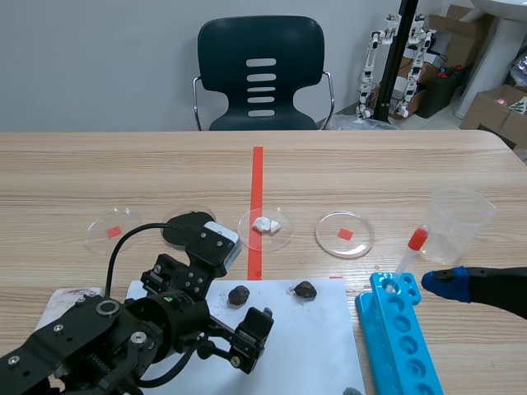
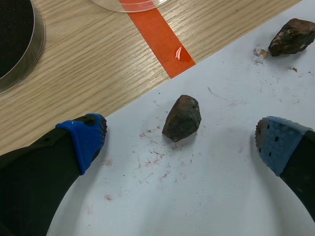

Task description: Put the middle mineral back

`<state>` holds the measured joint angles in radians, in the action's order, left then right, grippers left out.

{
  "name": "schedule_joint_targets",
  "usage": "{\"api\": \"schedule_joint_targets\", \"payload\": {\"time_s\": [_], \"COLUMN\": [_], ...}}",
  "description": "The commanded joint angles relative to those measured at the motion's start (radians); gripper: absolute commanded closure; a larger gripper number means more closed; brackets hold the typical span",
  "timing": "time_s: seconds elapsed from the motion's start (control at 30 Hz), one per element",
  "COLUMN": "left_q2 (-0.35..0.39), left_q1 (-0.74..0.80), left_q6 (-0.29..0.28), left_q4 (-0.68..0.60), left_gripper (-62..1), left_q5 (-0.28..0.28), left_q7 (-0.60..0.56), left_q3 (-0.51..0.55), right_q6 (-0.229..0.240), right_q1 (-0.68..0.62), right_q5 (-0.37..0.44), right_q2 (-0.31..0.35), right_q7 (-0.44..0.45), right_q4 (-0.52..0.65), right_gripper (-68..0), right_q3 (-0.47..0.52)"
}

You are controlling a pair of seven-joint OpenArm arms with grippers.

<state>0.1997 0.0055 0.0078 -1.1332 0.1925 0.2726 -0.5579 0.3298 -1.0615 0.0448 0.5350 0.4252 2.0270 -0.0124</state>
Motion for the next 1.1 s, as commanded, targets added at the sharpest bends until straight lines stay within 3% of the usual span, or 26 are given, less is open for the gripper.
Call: {"api": "schedule_joint_targets", "payload": {"time_s": [0.0, 0.37, 1.07], "left_q2": [-0.002, 0.029, 0.028], "left_q1": [0.003, 0.063, 0.063], "left_q6": [0.005, 0.005, 0.005], "left_q4": [-0.037, -0.133, -0.137], "left_gripper": [-62.3, -62.3, -62.3], "left_q5": [0.006, -0.006, -0.028], "left_q7": [-0.016, -0.051, -0.052], "left_q3": [0.005, 0.005, 0.005], "right_q6": [0.0, 0.0, 0.0], "right_q1": [0.003, 0.003, 0.003], "right_q5": [0.01, 0.01, 0.01], "right_q2": [0.005, 0.005, 0.005], "right_q7": [0.018, 0.018, 0.018], "right_q4": [0.008, 0.008, 0.008], "right_gripper": [-67.9, -67.9, -67.9], "right_q3": [0.007, 0.007, 0.007]}}
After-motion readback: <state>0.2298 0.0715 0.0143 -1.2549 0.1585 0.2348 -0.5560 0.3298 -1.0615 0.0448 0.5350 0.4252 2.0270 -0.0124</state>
